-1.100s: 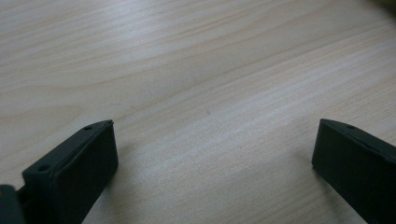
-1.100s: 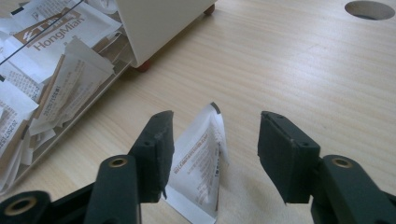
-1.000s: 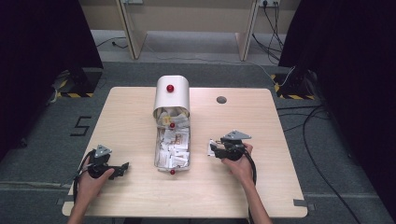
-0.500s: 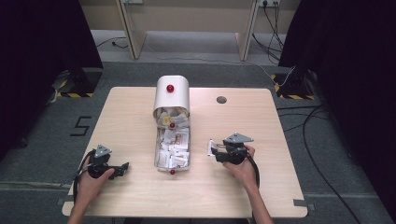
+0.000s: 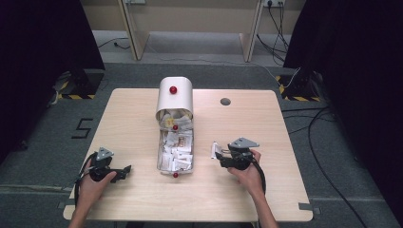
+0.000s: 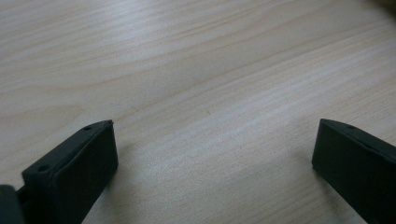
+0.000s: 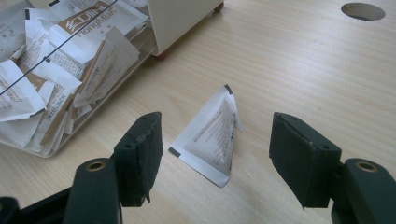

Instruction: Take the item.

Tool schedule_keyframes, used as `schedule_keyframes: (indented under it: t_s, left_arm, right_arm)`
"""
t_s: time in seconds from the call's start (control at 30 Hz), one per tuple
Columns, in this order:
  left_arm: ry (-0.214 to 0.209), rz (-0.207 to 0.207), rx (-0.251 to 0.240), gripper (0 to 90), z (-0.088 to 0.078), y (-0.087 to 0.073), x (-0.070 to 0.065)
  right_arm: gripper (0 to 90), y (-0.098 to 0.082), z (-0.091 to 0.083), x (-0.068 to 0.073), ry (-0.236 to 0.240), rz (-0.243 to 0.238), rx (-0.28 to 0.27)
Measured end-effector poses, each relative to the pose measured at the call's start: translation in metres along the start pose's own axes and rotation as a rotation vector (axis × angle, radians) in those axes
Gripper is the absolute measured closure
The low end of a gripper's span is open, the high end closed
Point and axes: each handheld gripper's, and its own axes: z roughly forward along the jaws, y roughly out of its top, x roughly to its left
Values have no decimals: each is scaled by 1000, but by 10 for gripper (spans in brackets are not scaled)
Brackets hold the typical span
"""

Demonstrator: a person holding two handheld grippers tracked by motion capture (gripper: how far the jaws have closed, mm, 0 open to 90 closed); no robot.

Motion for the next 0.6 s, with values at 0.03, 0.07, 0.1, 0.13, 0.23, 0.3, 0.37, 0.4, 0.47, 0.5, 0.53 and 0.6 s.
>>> schedule_keyframes:
  t_s: [0.03,0.07,0.1,0.13,0.23,0.3,0.37,0.4,0.47,0.5,0.53,0.6]
  left_arm:
    - [0,0,0,0,0,0,0]
    - [0,0,0,0,0,0,0]
    - [0,0,0,0,0,0,0]
    - [0,0,0,0,0,0,0]
    - [0,-1,0,0,0,0,0]
    - [0,0,0,0,0,0,0]
    - [0,-1,0,0,0,0,0]
    - [0,-1,0,0,0,0,0]
    - [0,-1,0,0,0,0,0]
    - [0,-1,0,0,0,0,0]
    - [0,-1,0,0,0,0,0]
    - [0,-1,0,0,0,0,0]
  right_arm:
    - [357,-1,-2,0,-1,-1,-1]
    - [357,-2,-3,0,-2,2,-1]
    - [356,-3,-5,0,-3,-1,-1]
    - [356,-4,-6,1,-3,0,0]
    - [355,-8,-10,0,-7,1,2]
    - [355,-11,-12,0,-9,3,4]
    - [354,-14,-15,-1,-13,3,6]
    - [354,-14,-15,-1,-13,3,6]
    - [348,-18,-19,-2,-17,12,8]
    - [346,-20,-20,-3,-17,14,11]
    - [346,-20,-20,-3,-17,14,11]
    - [343,-27,-23,-3,-17,25,21]
